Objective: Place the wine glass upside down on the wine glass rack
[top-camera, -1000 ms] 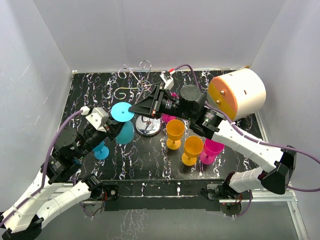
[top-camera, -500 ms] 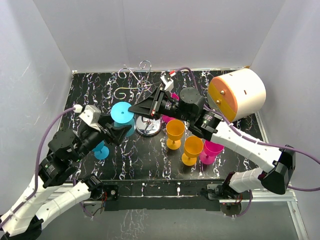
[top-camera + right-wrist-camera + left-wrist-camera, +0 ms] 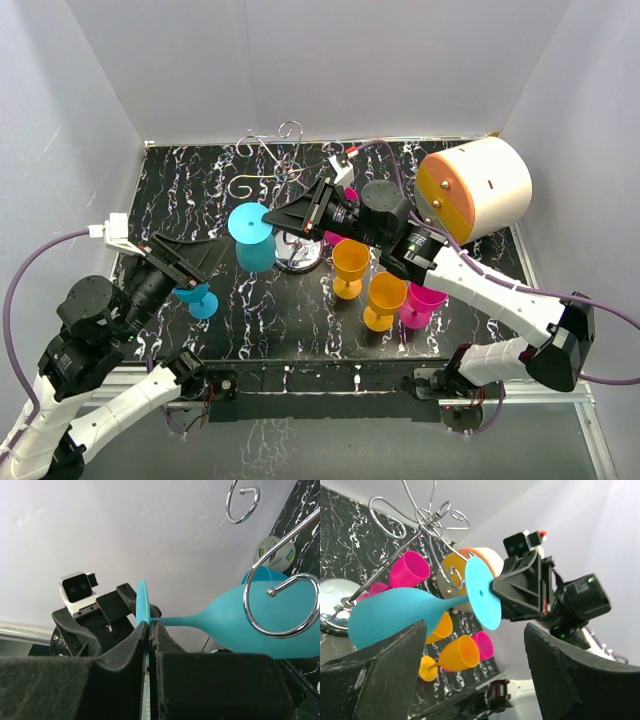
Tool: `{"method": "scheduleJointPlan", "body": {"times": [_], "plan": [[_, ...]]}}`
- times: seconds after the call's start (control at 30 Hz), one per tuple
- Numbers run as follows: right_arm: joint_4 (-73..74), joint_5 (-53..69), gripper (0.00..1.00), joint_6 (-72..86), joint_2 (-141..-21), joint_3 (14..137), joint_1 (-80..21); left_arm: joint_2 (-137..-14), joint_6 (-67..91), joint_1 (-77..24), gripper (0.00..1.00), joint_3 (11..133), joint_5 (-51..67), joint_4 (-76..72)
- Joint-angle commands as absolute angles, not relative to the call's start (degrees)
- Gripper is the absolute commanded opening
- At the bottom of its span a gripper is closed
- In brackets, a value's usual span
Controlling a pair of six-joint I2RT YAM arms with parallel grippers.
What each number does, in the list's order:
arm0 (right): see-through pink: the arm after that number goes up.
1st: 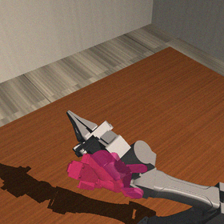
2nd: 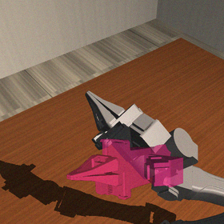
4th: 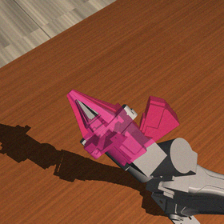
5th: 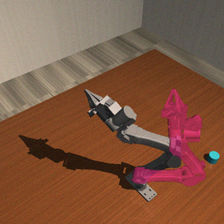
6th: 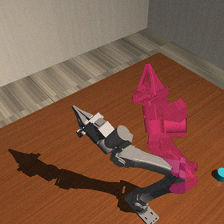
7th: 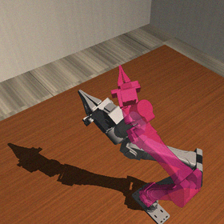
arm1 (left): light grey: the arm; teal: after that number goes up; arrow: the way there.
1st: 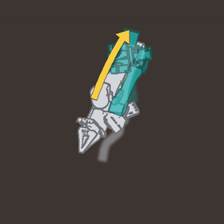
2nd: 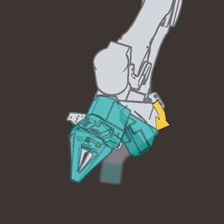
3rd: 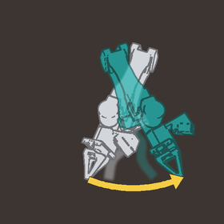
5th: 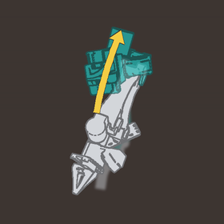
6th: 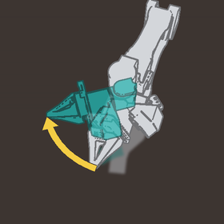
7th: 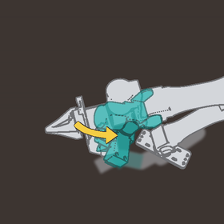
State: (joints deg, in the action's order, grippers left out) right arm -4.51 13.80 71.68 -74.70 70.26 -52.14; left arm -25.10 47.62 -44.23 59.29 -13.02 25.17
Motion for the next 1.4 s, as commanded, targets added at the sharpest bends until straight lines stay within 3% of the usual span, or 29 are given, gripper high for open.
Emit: {"method": "scheduleJointPlan", "body": {"times": [0.0,0.27,0.67,1.03,1.13,1.2,1.37], "plan": [[-8.2,13.7,0.00,70.7,-72.3,69.6,-52.5,-27.1,57.2,-44.1,0.75,62.1,-17.1,25.0],[-8.7,16.4,0.00,70.5,-72.7,69.0,-52.5,-30.7,59.5,-44.2,0.64,61.9,-16.5,24.3],[-9.0,18.1,0.00,70.1,-71.8,68.2,-52.5,-31.8,60.2,-44.2,0.21,60.4,-15.4,21.8],[-10.8,20.0,0.00,70.5,-71.6,67.4,-52.5,-33.1,60.7,-44.2,0.16,59.9,-13.9,20.3],[-11.2,20.5,0.00,70.4,-71.7,67.3,-52.4,-33.8,60.5,-44.1,0.09,60.1,-13.5,20.3],[-11.1,20.5,0.00,70.0,-71.6,67.3,-52.5,-34.1,60.6,-44.1,0.00,60.1,-13.7,20.3],[-6.2,15.5,0.04,67.6,-69.4,67.1,-52.5,-35.4,61.0,-44.1,0.00,61.1,-14.7,21.2]]}}
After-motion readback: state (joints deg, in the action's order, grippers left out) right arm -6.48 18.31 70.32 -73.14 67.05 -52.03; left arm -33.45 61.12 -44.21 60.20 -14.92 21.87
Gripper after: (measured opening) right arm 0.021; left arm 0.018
